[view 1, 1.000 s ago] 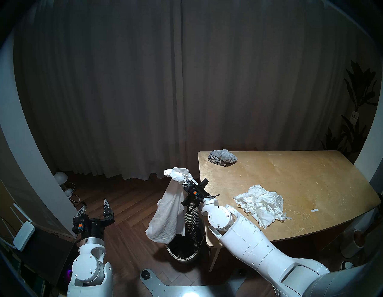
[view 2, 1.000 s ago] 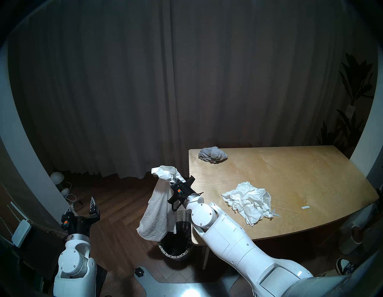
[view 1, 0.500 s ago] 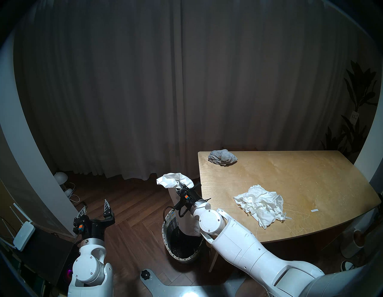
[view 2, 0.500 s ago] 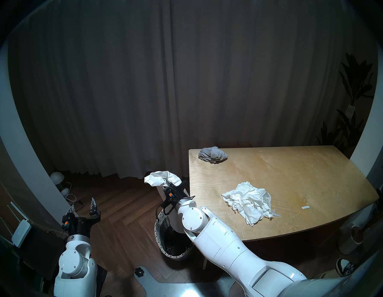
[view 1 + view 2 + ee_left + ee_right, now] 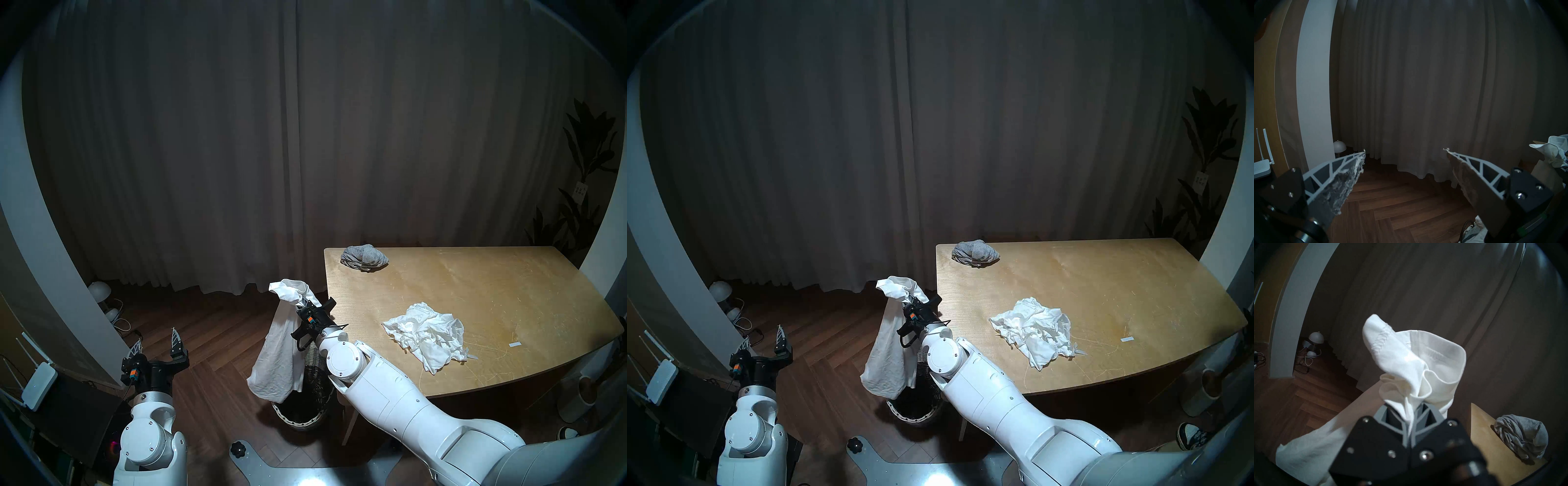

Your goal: Toss clothes into the laundry hamper

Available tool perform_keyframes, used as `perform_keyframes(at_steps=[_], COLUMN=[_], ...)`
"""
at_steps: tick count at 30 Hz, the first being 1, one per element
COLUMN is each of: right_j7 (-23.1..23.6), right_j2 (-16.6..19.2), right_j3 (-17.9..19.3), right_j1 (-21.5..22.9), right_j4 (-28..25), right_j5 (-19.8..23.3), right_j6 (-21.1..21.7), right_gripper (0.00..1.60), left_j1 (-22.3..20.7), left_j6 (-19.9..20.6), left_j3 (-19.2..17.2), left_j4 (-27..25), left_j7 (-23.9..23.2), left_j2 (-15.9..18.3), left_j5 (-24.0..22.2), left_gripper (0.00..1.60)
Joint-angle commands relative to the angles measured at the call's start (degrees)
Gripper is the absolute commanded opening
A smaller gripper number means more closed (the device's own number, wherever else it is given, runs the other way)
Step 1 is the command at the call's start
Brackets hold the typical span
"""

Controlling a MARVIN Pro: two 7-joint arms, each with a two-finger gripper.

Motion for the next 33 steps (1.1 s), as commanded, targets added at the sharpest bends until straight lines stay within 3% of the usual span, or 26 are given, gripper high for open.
perform_keyframes(at_steps=[1,8,14,18,33], right_j7=[-1.1,-0.1,1.8,3.3,5.2], right_j2=[-3.8,-4.2,-6.5,-6.2,-5.4], right_j3=[-0.8,0.1,5.1,6.3,5.3], right_j1=[2.5,2.5,0.9,-0.1,-0.7], right_j4=[1.7,0.9,-2.4,-6.6,-14.0], right_j5=[-0.3,1.4,8.9,11.5,11.9], right_j6=[-1.9,-0.7,6.9,12.6,19.3], right_gripper=[0.00,0.00,0.00,0.00,0.00], left_j1=[-0.4,-0.2,-0.8,-1.2,-1.5], left_j6=[-0.2,-0.2,-0.1,0.2,0.2], left_j3=[-0.3,-0.9,-1.2,-1.3,-2.1], left_j4=[-0.9,-1.2,-1.0,-0.9,-1.1], left_j7=[0.3,0.3,0.0,-0.2,-1.2], left_j2=[-0.1,-0.2,0.2,0.5,1.0], left_j5=[0.0,-0.1,0.0,0.0,-0.5], left_gripper=[1.60,1.60,1.60,1.60,1.60])
